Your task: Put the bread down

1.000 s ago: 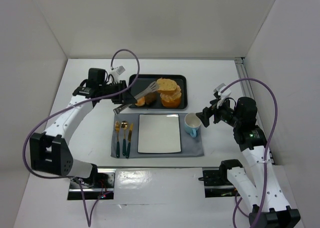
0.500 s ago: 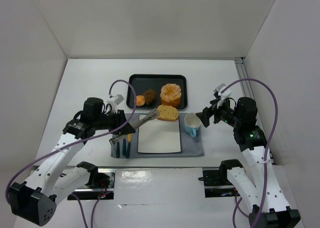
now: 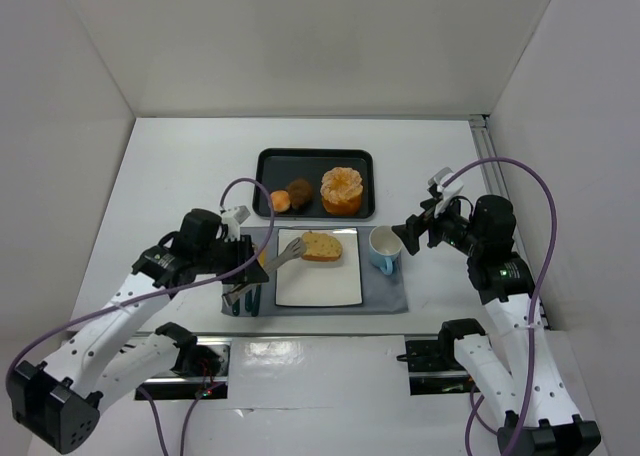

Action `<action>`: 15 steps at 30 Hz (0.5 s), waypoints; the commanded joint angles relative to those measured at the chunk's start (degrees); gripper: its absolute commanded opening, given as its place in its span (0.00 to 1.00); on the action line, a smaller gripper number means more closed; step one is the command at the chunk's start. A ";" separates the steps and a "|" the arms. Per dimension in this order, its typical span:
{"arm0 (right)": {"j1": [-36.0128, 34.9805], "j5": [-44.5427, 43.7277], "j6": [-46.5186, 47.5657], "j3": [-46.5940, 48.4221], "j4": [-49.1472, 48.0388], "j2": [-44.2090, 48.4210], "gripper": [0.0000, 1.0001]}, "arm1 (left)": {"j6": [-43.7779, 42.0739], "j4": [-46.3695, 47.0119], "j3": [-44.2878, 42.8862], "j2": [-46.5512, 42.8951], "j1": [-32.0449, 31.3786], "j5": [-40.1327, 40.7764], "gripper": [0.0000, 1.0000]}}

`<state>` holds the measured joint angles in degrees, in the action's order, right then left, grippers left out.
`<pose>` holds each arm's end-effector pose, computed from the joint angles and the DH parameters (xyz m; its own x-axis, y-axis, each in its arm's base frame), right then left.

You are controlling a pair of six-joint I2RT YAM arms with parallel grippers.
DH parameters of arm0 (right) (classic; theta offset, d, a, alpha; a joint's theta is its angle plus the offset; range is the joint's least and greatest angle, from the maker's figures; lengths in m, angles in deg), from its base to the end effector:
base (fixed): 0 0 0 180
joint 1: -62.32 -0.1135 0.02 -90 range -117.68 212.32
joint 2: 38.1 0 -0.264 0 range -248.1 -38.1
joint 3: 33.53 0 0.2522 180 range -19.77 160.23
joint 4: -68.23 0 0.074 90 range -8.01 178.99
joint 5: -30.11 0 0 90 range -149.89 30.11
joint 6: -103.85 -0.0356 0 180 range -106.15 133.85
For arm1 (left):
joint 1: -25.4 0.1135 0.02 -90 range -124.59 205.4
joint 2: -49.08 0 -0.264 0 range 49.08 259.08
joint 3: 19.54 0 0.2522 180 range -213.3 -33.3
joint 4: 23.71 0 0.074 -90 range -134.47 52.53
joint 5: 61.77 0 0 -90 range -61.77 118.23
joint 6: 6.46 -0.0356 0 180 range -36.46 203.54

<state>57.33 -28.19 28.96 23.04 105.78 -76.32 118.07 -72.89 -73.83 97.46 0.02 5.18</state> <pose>0.1483 0.0317 0.3219 -0.1681 -0.2373 -0.9568 -0.6341 0.7692 -0.0793 0.1506 -0.0869 0.2636 -0.8797 -0.1599 -0.4477 0.1861 0.7508 -0.6338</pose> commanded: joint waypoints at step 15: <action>-0.19 -0.33 0.62 1.67 -0.59 1.92 1.00 | 1.34 -5.63 -4.20 4.71 -3.18 5.47 0.37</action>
<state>57.33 -28.19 28.96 23.04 105.78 -75.10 118.74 -77.92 -75.80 102.95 -2.85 10.38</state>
